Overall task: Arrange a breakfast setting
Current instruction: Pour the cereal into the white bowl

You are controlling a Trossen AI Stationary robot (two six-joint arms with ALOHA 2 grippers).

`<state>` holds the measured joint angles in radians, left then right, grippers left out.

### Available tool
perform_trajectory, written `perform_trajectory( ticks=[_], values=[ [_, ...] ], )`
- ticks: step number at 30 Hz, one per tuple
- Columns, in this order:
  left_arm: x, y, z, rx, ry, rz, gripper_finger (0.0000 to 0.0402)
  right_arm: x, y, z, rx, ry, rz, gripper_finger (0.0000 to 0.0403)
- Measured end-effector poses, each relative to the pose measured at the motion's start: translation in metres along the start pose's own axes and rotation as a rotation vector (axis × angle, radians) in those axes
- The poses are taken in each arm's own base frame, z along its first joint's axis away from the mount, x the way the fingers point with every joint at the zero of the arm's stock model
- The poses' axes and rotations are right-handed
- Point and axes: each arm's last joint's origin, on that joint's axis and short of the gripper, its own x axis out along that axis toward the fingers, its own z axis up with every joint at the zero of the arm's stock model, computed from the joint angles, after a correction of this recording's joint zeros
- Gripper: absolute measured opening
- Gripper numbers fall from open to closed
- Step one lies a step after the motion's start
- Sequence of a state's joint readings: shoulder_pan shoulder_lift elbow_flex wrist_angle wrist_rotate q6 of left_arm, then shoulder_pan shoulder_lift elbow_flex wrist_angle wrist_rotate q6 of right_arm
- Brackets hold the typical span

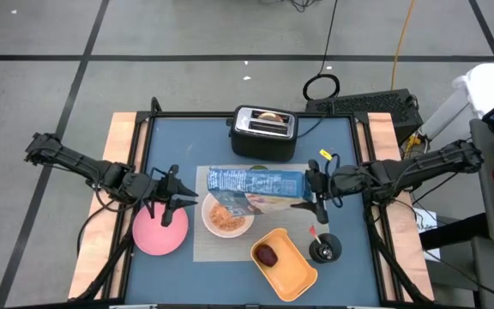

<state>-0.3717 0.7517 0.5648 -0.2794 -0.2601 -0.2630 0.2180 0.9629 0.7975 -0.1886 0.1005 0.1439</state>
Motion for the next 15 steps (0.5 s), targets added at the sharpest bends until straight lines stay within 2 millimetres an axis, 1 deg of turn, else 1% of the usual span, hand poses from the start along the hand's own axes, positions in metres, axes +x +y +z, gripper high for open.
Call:
perform_trajectory(
  ticks=[4,9,15],
  values=[
    [0.0,0.0,0.0,0.001,0.0,0.0,0.0113,0.0003,-0.0007,-0.0044,0.0,0.042,-0.008,0.0259],
    [0.0,0.0,0.0,0.0,0.0,0.0,0.0113,-0.0002,0.0004,0.0035,-0.016,-0.036,0.004,0.0261],
    [0.0,0.0,0.0,0.0,0.0,0.0,0.0113,0.0002,-0.0004,-0.0024,0.005,0.024,-0.006,0.026]
  ],
)
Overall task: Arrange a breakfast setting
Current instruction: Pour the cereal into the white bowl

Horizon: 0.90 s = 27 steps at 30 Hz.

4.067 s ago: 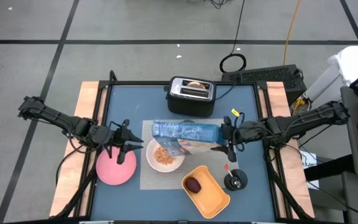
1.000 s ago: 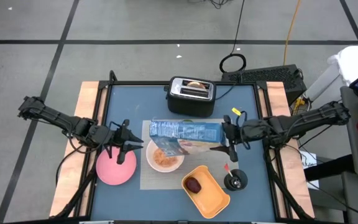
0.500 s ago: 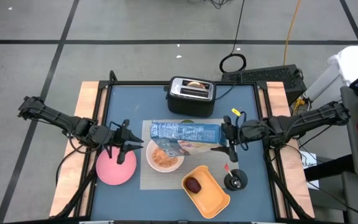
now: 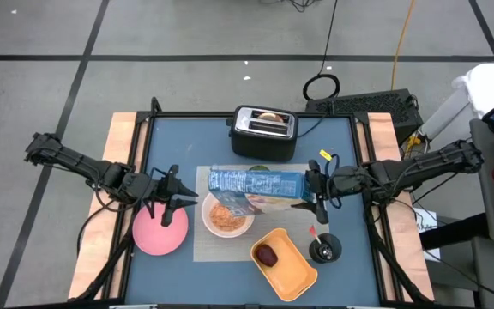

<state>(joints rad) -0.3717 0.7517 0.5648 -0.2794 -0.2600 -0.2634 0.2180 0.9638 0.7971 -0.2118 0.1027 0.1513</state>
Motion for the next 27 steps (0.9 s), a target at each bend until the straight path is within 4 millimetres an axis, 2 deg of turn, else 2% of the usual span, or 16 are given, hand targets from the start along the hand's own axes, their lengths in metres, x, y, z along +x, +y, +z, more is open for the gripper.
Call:
perform_trajectory(
  ticks=[7,12,17,23,27],
  values=[
    [0.0,0.0,0.0,-0.001,0.0,0.0,0.0113,-0.0006,0.0008,0.0053,-0.01,-0.054,0.008,0.0259],
    [0.0,0.0,0.0,-0.001,0.0,0.0,0.0113,0.0002,-0.0004,-0.0031,0.001,0.028,-0.003,0.0261],
    [-0.0001,0.0,0.0,-0.004,0.0,0.0,0.0113,-0.0008,0.0009,0.0066,-0.009,-0.063,0.009,0.0259],
    [0.0,0.0,0.0,-0.003,0.0,0.0,0.0113,0.0004,-0.0003,-0.002,-0.01,0.016,-0.003,0.026],
    [0.0,0.0,0.0,-0.003,0.0,0.0,0.0113,-0.0003,0.0006,0.0046,-0.007,-0.047,0.007,0.026]
  ],
)
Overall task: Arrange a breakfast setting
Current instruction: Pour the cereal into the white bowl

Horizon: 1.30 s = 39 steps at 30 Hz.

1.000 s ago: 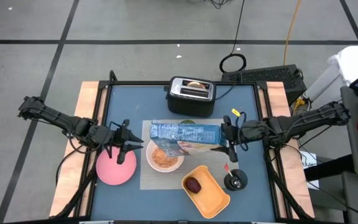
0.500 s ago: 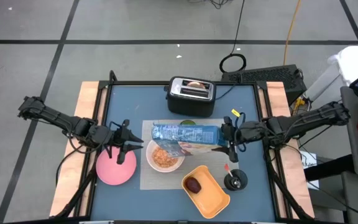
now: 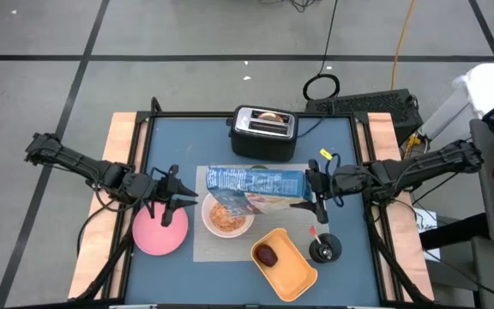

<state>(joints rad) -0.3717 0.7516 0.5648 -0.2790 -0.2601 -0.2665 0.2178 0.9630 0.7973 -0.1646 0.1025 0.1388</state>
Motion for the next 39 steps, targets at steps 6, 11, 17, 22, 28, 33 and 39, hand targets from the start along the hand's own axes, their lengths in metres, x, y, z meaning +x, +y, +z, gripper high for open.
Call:
perform_trajectory(
  ticks=[6,11,17,22,28,33,39],
  values=[
    [0.0,0.0,0.0,0.0,0.0,0.0,0.0113,0.0,-0.0005,-0.0037,-0.001,0.039,-0.006,0.026],
    [0.0,0.0,0.0,0.001,0.0,0.0,0.0113,0.0002,-0.0005,-0.0033,0.002,0.032,-0.005,0.0261],
    [0.0,0.0,0.0,0.001,0.0,0.0,0.0113,-0.0001,-0.0003,-0.0028,0.002,0.03,-0.002,0.026],
    [0.0,0.0,0.0,0.002,0.0,0.0,0.0113,0.0004,-0.0004,-0.0031,0.008,0.027,-0.003,0.0261],
    [0.0,0.0,0.0,0.002,0.0,0.0,0.0113,-0.0001,-0.0006,-0.0041,0.003,0.043,-0.004,0.026],
    [0.0,0.0,0.0,0.002,0.0,0.0,0.0113,0.0,-0.0005,-0.0037,0.016,0.038,-0.005,0.0261],
    [0.0,0.0,0.0,0.002,0.0,0.0,0.0113,-0.0009,0.0,-0.0003,-0.02,0.003,0.002,0.026]
  ],
)
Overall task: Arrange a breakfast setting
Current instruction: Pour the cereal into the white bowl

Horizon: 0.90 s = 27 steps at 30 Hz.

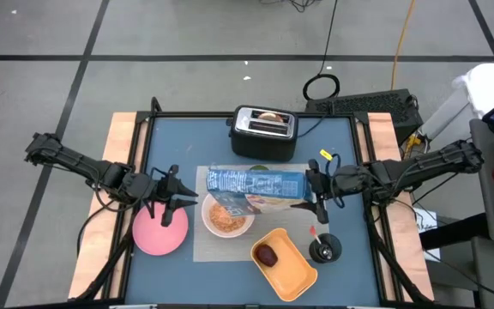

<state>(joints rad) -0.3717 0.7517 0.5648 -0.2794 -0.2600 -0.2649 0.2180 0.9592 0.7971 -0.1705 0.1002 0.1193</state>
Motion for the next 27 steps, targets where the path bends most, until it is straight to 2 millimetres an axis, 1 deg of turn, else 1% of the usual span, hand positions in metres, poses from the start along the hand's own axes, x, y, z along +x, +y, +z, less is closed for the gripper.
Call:
perform_trajectory(
  ticks=[4,10,17,22,27],
  values=[
    [0.0,0.0,0.0,0.0,0.0,0.0,0.0113,0.0,-0.0009,-0.0077,0.037,0.075,-0.011,0.0261],
    [0.0,0.0,0.0,0.0,0.0,0.0,0.0113,-0.0001,0.0,-0.0002,0.02,0.002,0.0,0.026],
    [0.0,0.0,0.0,0.0,0.0,0.0,0.0113,-0.0002,-0.0008,-0.0068,0.027,0.069,-0.01,0.026],
    [-0.0001,0.0,0.0,0.0,0.0,0.0,0.0113,0.0,0.0001,0.001,0.005,-0.011,0.001,0.026],
    [-0.0001,0.0,0.0,0.0,0.0,0.0,0.0113,0.0,-0.0007,-0.0053,-0.003,0.055,-0.008,0.0261]
  ],
)
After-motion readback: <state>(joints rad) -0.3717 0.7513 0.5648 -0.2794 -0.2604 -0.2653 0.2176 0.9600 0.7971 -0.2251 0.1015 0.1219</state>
